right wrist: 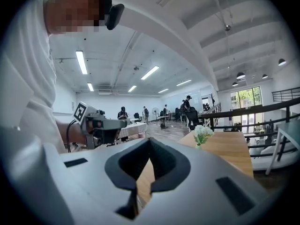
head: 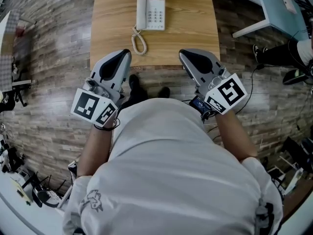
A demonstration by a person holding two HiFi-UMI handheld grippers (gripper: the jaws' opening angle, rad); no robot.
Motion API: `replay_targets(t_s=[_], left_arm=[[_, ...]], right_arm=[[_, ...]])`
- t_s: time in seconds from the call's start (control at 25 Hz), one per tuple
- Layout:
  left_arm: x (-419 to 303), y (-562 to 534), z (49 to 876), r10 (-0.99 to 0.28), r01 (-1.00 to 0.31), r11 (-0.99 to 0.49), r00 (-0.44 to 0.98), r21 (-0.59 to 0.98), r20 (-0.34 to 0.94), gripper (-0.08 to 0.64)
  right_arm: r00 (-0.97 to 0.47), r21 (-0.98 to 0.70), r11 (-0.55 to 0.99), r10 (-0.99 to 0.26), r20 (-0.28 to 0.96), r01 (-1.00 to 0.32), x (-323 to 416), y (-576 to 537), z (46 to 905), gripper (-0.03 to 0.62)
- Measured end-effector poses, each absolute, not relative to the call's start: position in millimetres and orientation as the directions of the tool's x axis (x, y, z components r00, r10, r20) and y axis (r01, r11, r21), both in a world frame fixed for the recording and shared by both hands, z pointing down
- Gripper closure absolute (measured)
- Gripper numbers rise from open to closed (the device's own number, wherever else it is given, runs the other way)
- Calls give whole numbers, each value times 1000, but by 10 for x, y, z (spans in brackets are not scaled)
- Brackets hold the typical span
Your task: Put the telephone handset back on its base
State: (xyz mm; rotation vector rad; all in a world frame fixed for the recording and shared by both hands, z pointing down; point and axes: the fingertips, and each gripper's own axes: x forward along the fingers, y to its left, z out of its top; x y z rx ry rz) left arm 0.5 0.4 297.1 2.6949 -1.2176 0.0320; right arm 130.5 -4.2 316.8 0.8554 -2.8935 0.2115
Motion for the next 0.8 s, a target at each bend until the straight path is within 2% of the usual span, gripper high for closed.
replay_targets(t_s=[0.48, 0.8], left_arm=[[-70, 504, 2914, -713, -717, -684, 696, 134, 84, 555], [-493, 966, 2901, -687, -690, -712, 723, 134, 73, 555]], right_arm=[[-827, -84, 826, -544, 139, -558, 1128, 532, 3167, 588], [-783, -61, 785, -603, 153, -616, 796, 918, 3203, 588]])
